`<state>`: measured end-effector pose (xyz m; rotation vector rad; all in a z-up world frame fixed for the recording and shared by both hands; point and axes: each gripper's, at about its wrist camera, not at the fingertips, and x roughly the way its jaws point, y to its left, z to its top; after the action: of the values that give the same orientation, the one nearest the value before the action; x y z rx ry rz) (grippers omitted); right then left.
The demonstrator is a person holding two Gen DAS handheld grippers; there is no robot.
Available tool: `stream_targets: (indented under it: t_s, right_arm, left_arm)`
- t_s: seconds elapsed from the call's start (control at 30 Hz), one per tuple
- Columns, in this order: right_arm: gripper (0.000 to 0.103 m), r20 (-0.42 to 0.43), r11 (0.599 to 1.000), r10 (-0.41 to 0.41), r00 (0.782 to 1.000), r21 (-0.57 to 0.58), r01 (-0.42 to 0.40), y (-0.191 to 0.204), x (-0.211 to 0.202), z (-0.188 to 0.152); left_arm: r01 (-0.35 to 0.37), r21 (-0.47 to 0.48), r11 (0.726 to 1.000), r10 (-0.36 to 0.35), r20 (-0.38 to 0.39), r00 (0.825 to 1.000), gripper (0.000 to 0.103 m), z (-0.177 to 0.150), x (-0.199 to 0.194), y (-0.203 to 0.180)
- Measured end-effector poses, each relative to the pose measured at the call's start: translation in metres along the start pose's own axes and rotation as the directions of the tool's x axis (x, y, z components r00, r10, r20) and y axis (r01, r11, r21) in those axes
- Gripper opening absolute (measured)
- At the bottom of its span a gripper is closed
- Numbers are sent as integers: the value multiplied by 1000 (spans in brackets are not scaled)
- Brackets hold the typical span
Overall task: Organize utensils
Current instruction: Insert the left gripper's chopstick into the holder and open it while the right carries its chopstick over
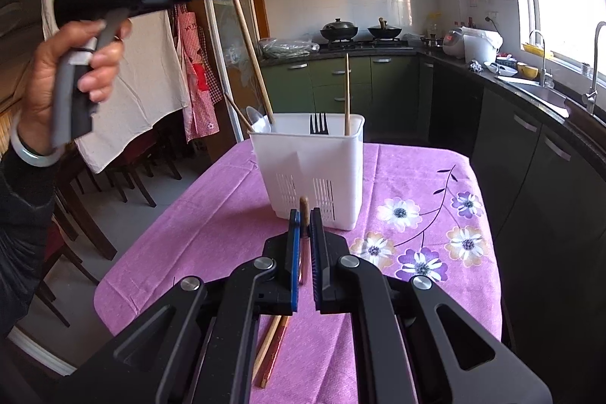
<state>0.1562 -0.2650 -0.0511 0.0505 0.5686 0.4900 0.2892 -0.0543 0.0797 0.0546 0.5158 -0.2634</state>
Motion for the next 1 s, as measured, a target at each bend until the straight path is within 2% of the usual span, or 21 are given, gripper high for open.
stream_targets:
  t_s: [0.27,0.4,0.53,0.7,1.0]
  right_arm:
    - [6,25,1000,-6,1000,10,6,-4,-3,10]
    - [6,33,1000,-6,999,-7,6,0,-5,18]
    - [6,52,1000,4,999,-26,-2,3,-10,35]
    - [6,121,999,14,993,-51,-7,6,-23,76]
    - [6,284,998,-7,959,-57,25,5,-37,171]
  left_arm:
    - [-2,23,1000,6,-153,988,6,-43,42,4]
    - [3,26,1000,1,-156,988,6,-49,37,5]
    - [1,31,1000,3,-107,994,6,-51,12,6]
    - [3,52,999,0,-58,998,6,-73,-30,-2]
    - [42,28,999,-37,-157,987,6,-146,-62,0]
